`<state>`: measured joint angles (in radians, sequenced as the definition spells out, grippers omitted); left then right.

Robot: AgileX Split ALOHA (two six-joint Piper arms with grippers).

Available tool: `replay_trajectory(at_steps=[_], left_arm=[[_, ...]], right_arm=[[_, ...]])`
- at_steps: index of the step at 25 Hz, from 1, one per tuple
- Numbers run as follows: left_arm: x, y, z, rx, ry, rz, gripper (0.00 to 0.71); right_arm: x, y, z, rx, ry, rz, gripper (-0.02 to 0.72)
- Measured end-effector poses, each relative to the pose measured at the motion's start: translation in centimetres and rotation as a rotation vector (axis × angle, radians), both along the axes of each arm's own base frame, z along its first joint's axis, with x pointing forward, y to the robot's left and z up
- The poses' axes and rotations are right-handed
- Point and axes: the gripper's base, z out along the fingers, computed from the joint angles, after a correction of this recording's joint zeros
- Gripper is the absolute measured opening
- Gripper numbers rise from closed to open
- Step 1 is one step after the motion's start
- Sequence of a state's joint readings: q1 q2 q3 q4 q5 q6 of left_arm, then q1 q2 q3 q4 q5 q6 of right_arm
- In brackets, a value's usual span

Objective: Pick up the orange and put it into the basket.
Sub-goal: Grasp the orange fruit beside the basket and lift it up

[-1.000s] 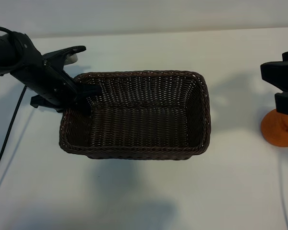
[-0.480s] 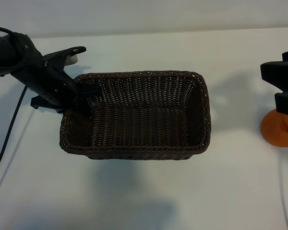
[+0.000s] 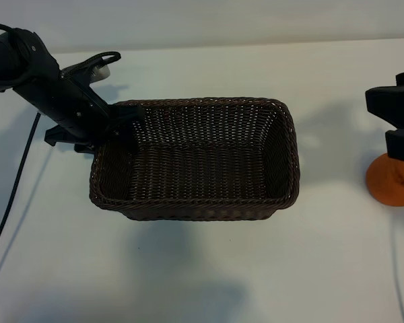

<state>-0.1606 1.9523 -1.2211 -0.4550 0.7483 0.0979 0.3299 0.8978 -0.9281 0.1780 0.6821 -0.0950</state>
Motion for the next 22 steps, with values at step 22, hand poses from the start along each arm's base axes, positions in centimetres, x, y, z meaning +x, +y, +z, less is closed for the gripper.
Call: replay_trajectory(at_steps=[22], left_arm=[[-0.90, 0.15, 0.04, 0.018, 0.101, -0.029, 0.569]], right_arm=[[0.00, 0.00, 0.00, 0.000, 0.000, 0.000, 0.385]])
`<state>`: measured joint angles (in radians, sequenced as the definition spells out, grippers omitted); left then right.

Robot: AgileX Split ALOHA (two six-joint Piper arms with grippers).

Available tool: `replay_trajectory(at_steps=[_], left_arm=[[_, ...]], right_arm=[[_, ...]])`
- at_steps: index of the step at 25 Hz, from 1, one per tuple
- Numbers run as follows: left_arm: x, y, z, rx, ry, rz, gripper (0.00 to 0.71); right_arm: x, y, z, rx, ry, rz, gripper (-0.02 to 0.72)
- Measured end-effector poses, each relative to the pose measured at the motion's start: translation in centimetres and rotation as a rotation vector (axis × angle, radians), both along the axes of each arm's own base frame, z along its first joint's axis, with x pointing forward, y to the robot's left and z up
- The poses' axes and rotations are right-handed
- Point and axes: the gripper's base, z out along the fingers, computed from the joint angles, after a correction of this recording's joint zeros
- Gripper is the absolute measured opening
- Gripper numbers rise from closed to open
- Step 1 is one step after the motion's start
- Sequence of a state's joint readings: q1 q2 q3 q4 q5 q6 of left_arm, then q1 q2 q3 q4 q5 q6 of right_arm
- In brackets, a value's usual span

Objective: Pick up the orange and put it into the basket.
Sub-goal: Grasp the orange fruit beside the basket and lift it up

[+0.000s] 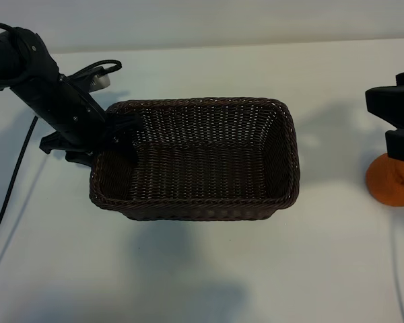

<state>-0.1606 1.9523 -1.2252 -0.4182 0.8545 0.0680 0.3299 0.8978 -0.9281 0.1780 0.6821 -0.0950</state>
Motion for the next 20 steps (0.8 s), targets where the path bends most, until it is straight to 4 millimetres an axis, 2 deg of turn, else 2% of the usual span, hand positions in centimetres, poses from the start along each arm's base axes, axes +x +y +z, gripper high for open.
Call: replay_trajectory(at_steps=[12, 20], left_arm=[[-0.4, 0.5, 0.5, 0.041, 0.027, -0.001, 0.569], [-1.0, 2.0, 4.8, 0.053, -0.015, 0.016, 0.569]], right_arm=[[0.0, 0.0, 0.0, 0.000, 0.000, 0.000, 0.385], [0.0, 0.0, 0.0, 0.001, 0.000, 0.000, 0.385]])
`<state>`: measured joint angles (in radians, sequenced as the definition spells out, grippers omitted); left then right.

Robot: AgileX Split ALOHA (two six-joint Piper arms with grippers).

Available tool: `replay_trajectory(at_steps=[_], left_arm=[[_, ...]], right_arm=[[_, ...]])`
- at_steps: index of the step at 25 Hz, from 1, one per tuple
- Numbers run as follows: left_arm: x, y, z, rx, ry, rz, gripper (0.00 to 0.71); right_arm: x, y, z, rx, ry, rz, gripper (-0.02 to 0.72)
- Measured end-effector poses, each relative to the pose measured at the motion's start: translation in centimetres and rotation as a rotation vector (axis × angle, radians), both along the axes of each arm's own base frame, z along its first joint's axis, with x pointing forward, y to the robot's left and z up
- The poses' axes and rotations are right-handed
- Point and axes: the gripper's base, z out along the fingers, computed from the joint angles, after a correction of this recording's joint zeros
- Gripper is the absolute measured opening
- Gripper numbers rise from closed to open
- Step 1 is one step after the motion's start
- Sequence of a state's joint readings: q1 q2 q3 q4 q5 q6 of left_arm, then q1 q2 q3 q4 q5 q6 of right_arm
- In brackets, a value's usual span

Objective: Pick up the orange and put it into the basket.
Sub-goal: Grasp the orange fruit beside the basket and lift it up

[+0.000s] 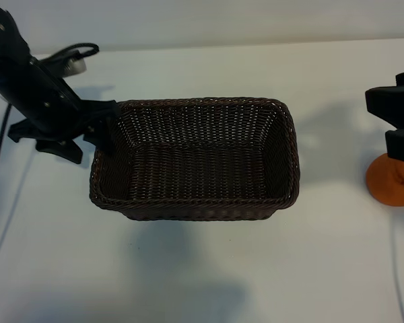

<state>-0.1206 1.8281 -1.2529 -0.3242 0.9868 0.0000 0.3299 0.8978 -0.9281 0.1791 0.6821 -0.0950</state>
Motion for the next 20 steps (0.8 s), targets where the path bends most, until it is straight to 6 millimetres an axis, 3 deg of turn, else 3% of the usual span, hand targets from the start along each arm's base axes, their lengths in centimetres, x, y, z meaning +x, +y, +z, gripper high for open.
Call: replay_trajectory(at_steps=[5, 12, 20], left_arm=[[-0.6, 0.3, 2.8, -0.004, 0.000, -0.022, 0.569], [-2.1, 0.4, 8.5, -0.023, -0.112, -0.069, 0.569], [-4.4, 0.2, 12.4, -0.086, -0.233, -0.075, 0.569]], right_arm=[[0.0, 0.0, 0.0, 0.000, 0.000, 0.000, 0.385], [0.0, 0.0, 0.0, 0.000, 0.000, 0.000, 0.385], [0.0, 0.0, 0.0, 0.000, 0.000, 0.000, 0.385]])
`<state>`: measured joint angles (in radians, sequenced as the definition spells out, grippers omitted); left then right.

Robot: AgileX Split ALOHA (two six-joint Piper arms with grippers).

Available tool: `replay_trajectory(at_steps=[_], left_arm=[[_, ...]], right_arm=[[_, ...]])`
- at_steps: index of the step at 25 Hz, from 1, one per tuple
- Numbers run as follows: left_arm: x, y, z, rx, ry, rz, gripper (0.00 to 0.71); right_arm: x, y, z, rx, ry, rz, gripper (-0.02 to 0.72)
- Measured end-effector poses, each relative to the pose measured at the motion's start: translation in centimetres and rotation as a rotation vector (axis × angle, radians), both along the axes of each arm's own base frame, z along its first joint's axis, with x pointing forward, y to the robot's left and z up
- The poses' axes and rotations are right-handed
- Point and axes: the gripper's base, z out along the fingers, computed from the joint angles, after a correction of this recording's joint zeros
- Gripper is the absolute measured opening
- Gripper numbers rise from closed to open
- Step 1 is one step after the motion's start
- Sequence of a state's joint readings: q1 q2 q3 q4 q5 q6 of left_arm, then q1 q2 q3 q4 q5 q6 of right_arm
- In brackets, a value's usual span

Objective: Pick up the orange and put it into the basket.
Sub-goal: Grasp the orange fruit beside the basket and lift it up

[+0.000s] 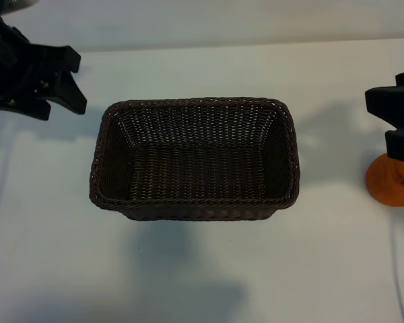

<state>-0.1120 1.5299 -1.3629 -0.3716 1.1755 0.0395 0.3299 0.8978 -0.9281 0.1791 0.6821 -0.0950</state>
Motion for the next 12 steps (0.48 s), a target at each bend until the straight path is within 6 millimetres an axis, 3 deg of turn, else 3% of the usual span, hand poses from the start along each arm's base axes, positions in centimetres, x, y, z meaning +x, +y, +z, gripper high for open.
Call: replay_trajectory(at_steps=[7, 12], left_arm=[[-2.6, -0.2, 3.1, -0.071, -0.098, -0.007, 0.569], [-4.7, -0.1, 2.0, -0.077, -0.065, -0.016, 0.570]], right_arm=[[0.0, 0.0, 0.0, -0.002, 0.006, 0.001, 0.385], [0.0, 0.0, 0.0, -0.002, 0.006, 0.001, 0.385]])
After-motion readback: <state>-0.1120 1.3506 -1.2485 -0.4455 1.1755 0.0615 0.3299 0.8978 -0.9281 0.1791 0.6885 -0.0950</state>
